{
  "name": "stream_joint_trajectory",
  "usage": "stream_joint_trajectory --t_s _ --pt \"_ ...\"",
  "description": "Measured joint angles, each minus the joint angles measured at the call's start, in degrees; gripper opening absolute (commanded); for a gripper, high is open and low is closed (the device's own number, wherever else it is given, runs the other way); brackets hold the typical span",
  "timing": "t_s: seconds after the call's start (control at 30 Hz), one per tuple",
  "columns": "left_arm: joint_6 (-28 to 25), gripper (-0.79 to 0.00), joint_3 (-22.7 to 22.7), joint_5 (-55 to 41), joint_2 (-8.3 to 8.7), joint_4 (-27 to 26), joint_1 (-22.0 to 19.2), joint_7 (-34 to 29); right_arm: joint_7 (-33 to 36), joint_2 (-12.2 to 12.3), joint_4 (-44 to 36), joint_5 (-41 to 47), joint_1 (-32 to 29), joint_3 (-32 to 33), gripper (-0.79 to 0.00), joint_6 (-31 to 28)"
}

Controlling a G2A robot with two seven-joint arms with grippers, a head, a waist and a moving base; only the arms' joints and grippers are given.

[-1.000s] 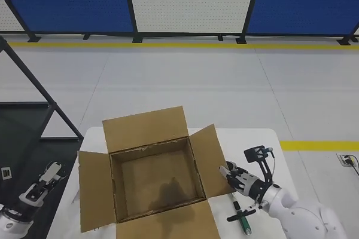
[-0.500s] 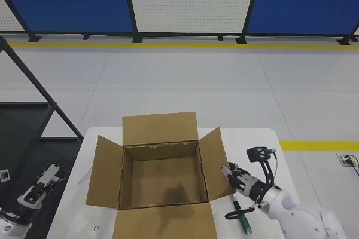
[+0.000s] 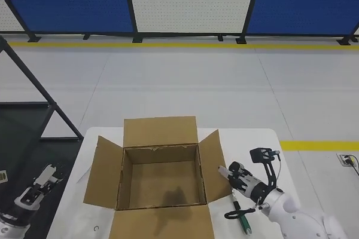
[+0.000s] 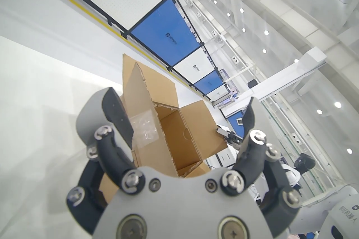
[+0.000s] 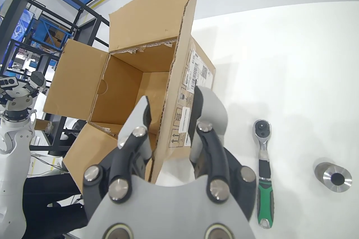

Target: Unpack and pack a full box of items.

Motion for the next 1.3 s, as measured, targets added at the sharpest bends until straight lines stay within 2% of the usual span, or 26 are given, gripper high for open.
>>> stream_joint_trajectory --t_s 0.2,0.37,0.9,1.3 --pt "0.0 0.0 0.0 0.2 0.0 0.0 0.0 0.0 -3.1 0.4 -3.3 0.9 -2.8 4.5 0.0 -0.9" --pt "0.0 0.0 0.0 0.2 0.0 0.0 0.0 0.0 -2.7 0.8 -5.6 0.9 -4.7 8.4 0.0 -3.4" --pt "0.0 0.0 0.0 0.2 0.0 0.0 0.0 0.0 -3.0 1.0 -4.1 2.7 -4.7 9.0 0.0 -5.6" --pt "0.0 0.0 0.0 0.2 0.0 0.0 0.0 0.0 9.4 2.6 -7.7 -0.5 -11.4 17.4 0.0 -7.9"
